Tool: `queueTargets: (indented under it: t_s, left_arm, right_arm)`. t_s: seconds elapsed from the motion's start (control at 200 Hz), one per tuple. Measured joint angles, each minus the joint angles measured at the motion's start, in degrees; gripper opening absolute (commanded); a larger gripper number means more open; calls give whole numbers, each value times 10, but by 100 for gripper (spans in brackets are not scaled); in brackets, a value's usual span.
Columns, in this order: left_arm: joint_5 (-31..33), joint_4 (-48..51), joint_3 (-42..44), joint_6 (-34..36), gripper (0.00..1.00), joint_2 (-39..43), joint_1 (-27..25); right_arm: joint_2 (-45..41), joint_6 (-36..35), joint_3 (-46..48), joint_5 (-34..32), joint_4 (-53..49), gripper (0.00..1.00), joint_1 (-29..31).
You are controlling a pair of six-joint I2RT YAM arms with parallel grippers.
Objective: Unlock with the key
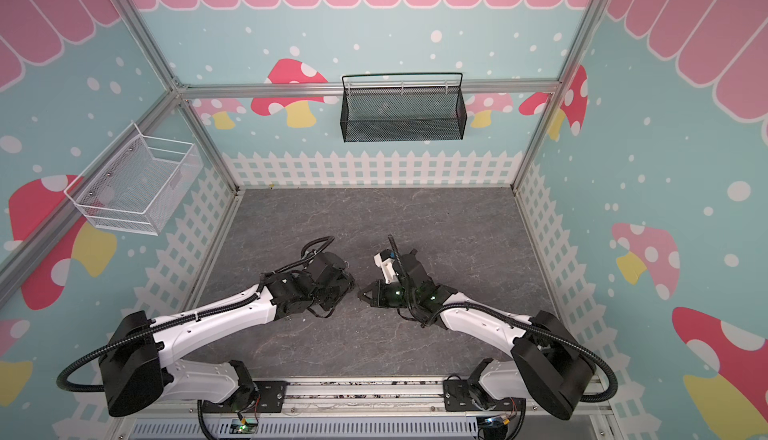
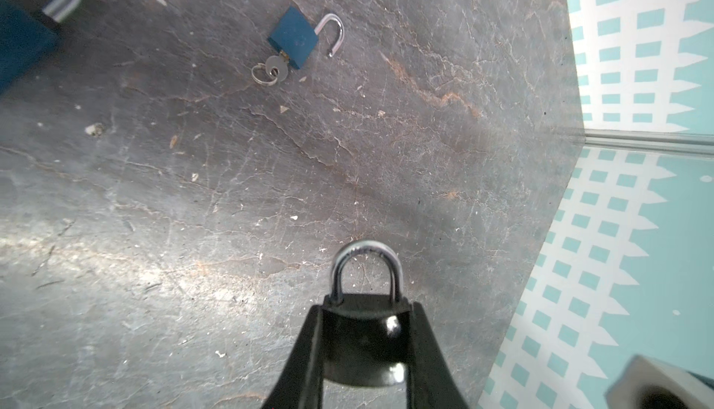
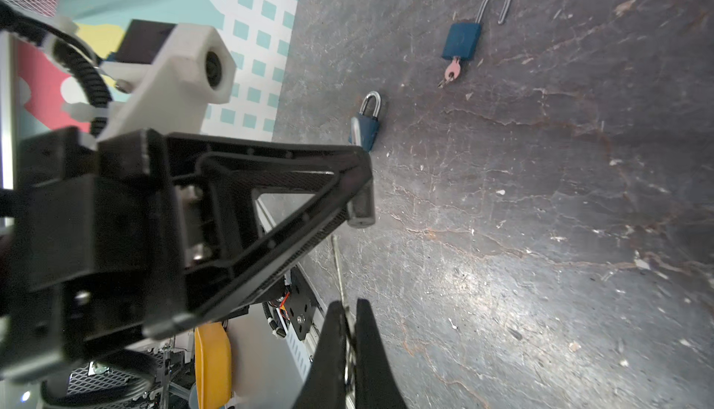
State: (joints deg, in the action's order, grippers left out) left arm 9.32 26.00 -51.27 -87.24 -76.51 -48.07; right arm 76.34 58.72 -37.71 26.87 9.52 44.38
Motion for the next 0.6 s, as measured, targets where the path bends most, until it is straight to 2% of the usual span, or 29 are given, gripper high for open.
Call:
queueTargets:
  t_s: [0.34,0.6]
  left_arm:
    - [-1,54,10,-9,0,24,19]
    - [-2,127,-17,23,0,13,37]
  right_arm:
    - [62,6,-15,-30,-3,0,41]
    - [106,54,-17,-39,54,0,80]
